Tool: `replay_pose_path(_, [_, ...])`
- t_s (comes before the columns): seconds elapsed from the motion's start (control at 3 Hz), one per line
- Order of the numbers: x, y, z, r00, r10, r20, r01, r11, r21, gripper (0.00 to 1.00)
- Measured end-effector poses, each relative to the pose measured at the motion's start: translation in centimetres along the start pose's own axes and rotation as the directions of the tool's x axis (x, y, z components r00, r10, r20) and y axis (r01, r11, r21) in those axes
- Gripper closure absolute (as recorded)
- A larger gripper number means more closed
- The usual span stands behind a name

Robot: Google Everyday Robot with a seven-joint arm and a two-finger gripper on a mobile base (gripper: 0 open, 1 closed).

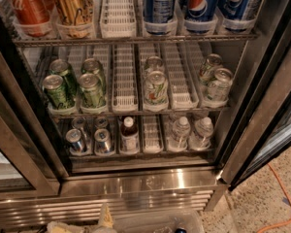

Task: Pick redbull can from bottom shelf of fridge

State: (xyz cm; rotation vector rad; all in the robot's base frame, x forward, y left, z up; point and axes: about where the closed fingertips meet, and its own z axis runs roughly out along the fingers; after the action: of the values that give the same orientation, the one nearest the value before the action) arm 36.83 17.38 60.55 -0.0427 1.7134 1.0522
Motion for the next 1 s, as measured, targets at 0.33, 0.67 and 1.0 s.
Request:
replay_pose_path(0.33, [-2.4,-1.4,3.1,0.992,-0.069,0.108,0.066,0.9973,0.031,0.00])
replay_pose_path(0.67, [-6.2,-1.9,5.2,0.961,-0.173,0.215,0.162,0.9845,0.067,0.00])
replay_pose_path(1.0, [-8.5,-1.3,6.1,0.922,-0.281,0.267,0.264,0.9594,0.099,0.00])
